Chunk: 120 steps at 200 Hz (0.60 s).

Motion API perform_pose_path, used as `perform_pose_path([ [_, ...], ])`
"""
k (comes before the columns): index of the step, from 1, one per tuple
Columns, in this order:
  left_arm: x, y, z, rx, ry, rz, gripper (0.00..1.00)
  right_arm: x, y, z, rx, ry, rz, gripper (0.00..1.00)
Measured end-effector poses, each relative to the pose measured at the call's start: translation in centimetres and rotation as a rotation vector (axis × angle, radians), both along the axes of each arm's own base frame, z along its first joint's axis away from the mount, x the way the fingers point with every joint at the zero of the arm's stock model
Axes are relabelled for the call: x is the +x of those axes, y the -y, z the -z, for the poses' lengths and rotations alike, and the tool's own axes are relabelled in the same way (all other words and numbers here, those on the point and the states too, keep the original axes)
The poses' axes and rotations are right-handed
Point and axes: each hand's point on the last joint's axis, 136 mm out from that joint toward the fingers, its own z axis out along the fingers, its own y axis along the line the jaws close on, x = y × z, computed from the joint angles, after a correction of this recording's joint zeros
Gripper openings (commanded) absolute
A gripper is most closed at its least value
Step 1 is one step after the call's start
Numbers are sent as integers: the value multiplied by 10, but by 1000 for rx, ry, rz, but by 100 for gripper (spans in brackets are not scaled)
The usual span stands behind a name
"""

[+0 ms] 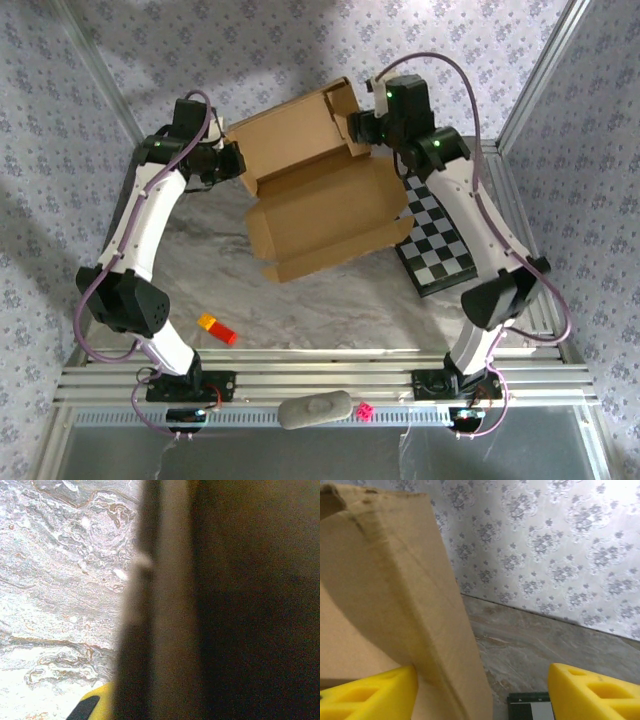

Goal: Fold the paper box

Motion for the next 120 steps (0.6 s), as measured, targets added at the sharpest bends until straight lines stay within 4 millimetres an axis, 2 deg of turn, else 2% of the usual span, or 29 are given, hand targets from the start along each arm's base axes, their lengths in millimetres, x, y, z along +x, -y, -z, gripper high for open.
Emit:
perform_pose_path([
  [16,0,0,1,1,-3,1,0,13,-5,0,14,-11,-46,60],
  [32,0,1,2,-1,-7,3,0,22,-11,1,20,-17,-89,59],
  [80,2,1,-2,11,1,22,0,30,-23,27,-50,-54,-100,58],
  [95,1,2,-3,13,2,28,0,36,-26,31,-78,-50,-83,49],
  [120,-1,2,-2,16,-4,35,0,45,-25,33,-125,-29,-51,25],
])
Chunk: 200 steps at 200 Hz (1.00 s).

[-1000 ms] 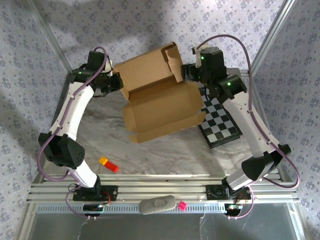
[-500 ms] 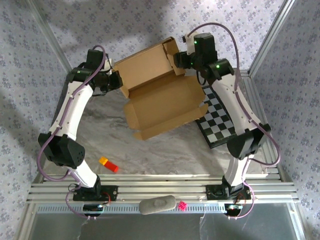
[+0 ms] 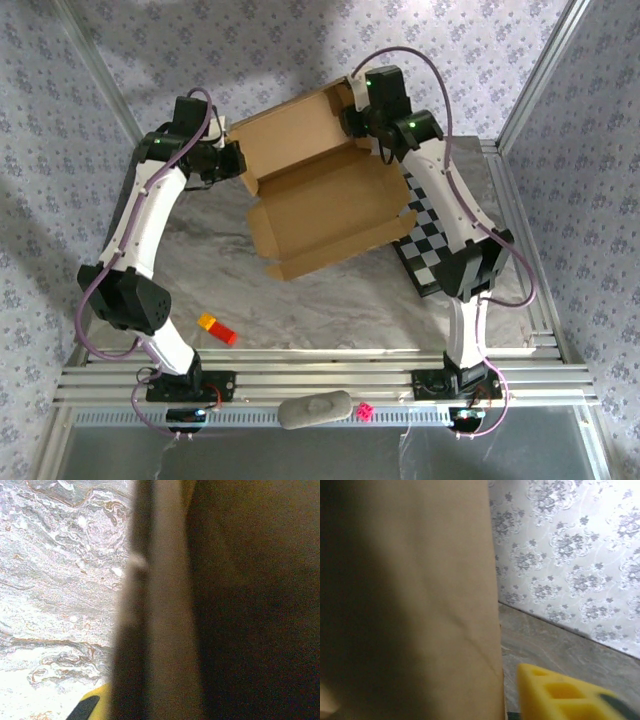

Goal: Fold the paper box

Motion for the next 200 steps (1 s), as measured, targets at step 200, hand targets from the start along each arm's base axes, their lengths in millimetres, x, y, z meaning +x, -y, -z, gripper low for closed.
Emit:
perform_pose_path([
  [200,-6,-2,4,14,-28,-8,0,-6,15,12,-165,14,193,39],
])
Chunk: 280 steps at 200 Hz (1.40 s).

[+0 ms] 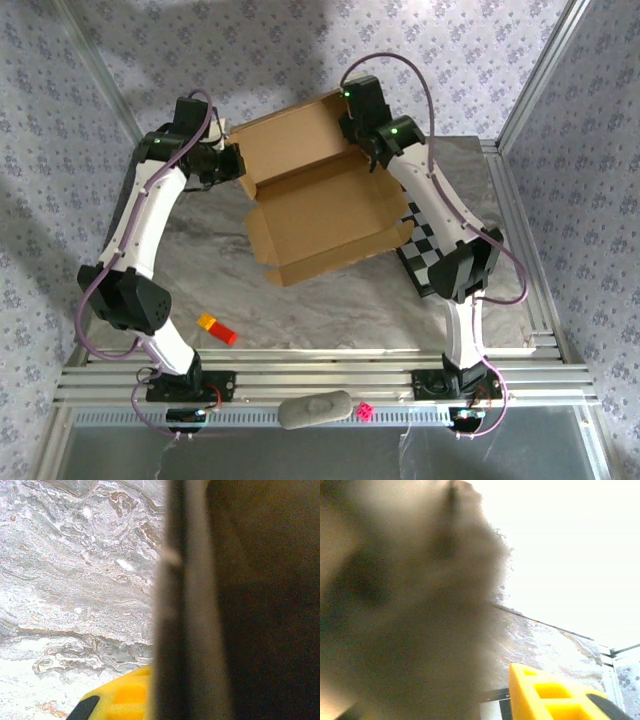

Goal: Fold the paper box

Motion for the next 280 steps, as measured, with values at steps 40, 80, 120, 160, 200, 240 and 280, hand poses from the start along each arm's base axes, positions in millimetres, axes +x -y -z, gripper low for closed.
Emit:
perform_pose_path([
  [40,0,-1,0,-4,-3,-9,0,-11,-3,-15,73,-14,-74,43],
  [80,5,-2,-2,-3,3,-15,0,-13,-2,-18,116,-26,-100,50],
  [120,9,0,2,-4,-7,-12,0,-18,-14,-28,161,-25,-155,54],
  [160,12,0,-6,-9,13,-11,0,-20,-16,-27,166,-32,-167,46],
  [200,11,1,-7,-11,12,-9,0,-17,-7,-28,133,-17,-119,25],
  [240,11,3,-7,-14,12,-2,0,-17,0,-27,46,11,-49,32],
  [280,11,3,-9,-12,15,0,0,-16,9,-6,-25,-16,16,40],
])
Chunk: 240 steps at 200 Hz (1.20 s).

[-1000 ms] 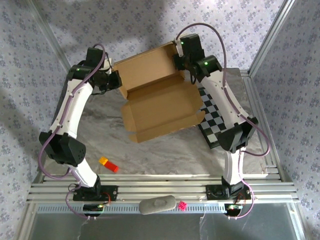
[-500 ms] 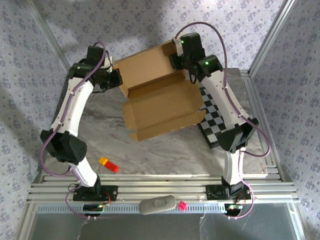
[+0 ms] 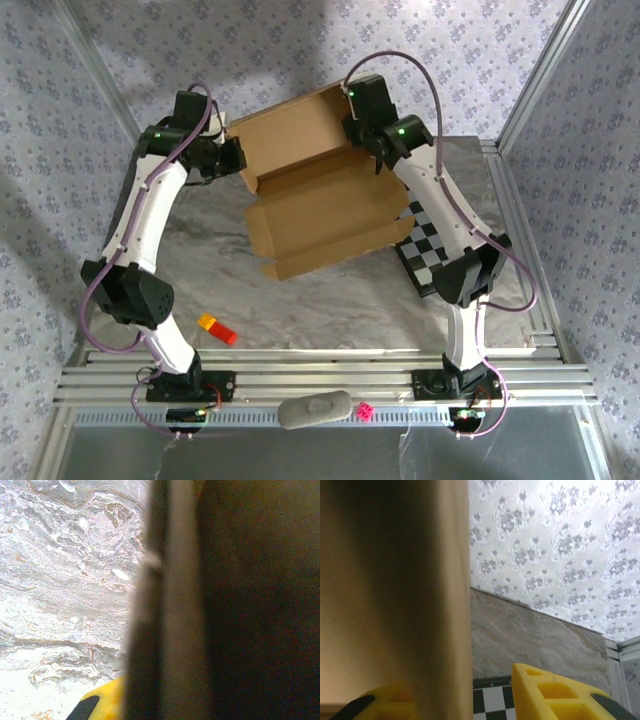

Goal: Fold the paper box

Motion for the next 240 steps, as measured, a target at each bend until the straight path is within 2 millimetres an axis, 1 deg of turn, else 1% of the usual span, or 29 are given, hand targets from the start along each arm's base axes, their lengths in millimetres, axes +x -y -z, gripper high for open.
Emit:
perform_pose_path([
  [13,0,0,1,1,-5,0,0,1,2,6,-12,-11,9,40],
  [18,0,0,2,2,-7,1,0,1,3,8,-15,-14,12,37],
  [34,-1,1,3,2,-10,4,0,1,3,11,-20,-18,17,18],
  [41,-1,2,2,-1,-9,8,0,1,2,12,-21,-19,14,8],
  [49,-1,3,2,-3,-9,13,0,1,1,12,-24,-17,11,0],
  [83,-1,5,2,-9,-9,18,0,0,0,6,-51,18,46,0],
  [145,0,6,-2,-17,2,23,0,-11,2,-9,-150,100,175,0],
  [159,0,6,-2,-17,2,23,0,-12,2,-9,-143,100,177,25],
  [163,0,6,-2,-16,2,22,0,-12,2,-9,-144,99,176,31],
  [172,0,5,-2,-13,1,19,0,-12,2,-9,-134,93,171,42],
  [186,0,4,-1,-10,-1,15,0,-9,3,-9,-98,82,151,54],
  [209,1,3,-1,-7,-1,11,0,-8,-3,-9,-23,48,71,67],
  [229,1,3,-1,-7,-1,11,0,-14,-10,-15,58,28,-2,72],
  [240,1,3,-1,-6,-1,11,0,-20,-15,-24,113,24,-37,74],
])
